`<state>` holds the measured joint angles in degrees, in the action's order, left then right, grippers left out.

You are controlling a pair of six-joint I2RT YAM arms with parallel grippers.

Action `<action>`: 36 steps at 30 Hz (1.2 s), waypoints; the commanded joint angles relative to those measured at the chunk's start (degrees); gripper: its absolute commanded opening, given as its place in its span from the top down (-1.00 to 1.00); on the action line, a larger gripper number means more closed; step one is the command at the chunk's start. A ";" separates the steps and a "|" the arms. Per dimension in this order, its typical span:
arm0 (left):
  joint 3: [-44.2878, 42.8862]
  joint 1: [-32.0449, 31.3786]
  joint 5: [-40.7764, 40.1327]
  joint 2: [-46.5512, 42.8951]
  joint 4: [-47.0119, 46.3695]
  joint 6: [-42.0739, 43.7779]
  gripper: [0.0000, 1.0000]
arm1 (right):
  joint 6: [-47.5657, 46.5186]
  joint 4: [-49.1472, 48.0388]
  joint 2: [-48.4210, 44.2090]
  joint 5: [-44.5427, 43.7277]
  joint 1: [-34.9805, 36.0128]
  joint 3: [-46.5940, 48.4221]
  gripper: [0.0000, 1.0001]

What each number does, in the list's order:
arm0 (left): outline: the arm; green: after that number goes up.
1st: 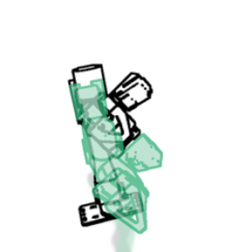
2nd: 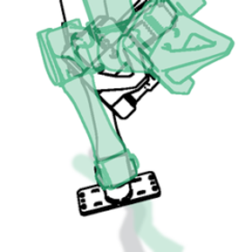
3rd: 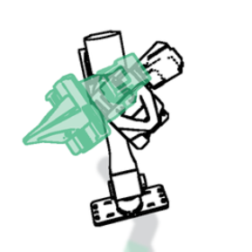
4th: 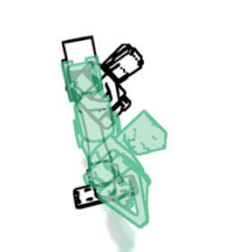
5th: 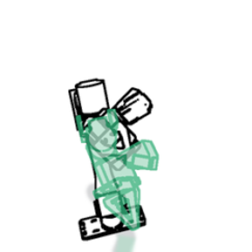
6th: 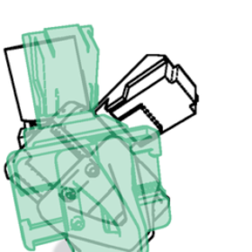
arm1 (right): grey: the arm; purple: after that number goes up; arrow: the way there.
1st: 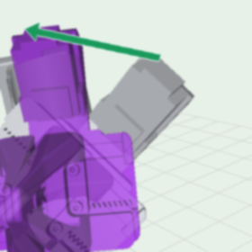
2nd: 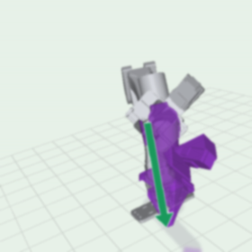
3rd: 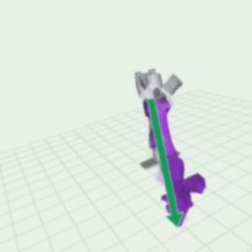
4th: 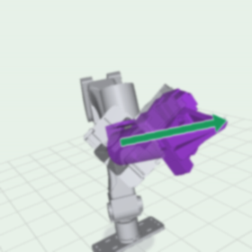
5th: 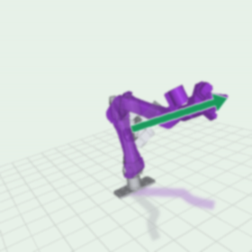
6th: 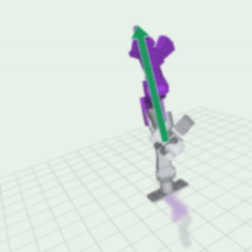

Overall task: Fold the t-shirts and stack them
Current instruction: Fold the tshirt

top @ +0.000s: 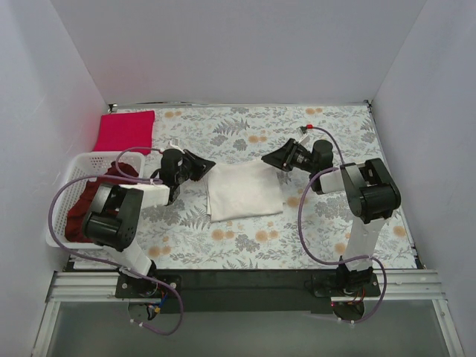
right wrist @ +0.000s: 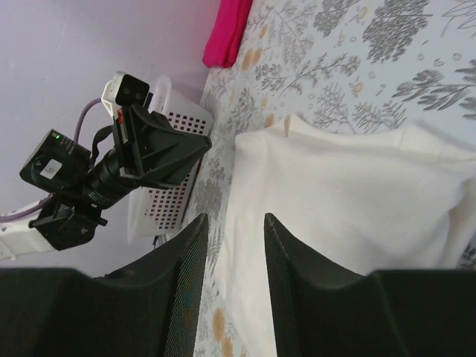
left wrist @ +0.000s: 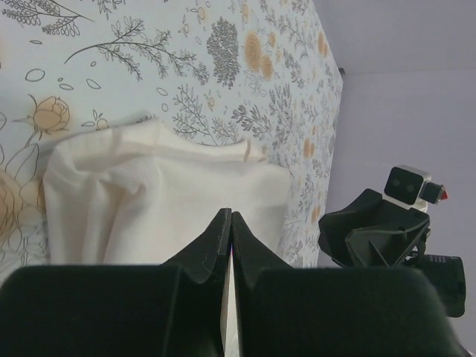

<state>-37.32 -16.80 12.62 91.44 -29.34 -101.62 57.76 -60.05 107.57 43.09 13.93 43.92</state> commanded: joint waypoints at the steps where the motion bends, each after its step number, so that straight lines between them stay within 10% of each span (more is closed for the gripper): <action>1: -4.07 0.62 3.64 6.81 -2.64 1.69 1.00 | 1.74 1.43 6.59 -2.57 -0.22 5.37 0.14; 12: -4.69 5.81 3.28 18.60 -5.29 0.11 1.00 | 1.48 2.30 19.34 -5.30 -3.30 9.34 0.13; 20: -6.70 5.81 4.71 6.42 3.66 6.25 0.84 | -9.23 13.71 7.87 -4.94 -3.74 8.03 0.11; 30: -12.69 5.81 -7.78 -18.56 33.72 26.99 0.04 | -36.21 51.50 -13.07 -15.92 0.91 10.65 -0.07; 36: -8.48 5.90 -16.92 -31.57 44.27 32.28 -0.69 | -47.38 66.27 -19.76 -28.93 16.10 13.65 -0.16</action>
<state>-48.42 -11.20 2.92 63.44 4.12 -74.72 19.40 -6.15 90.61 21.74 23.51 55.68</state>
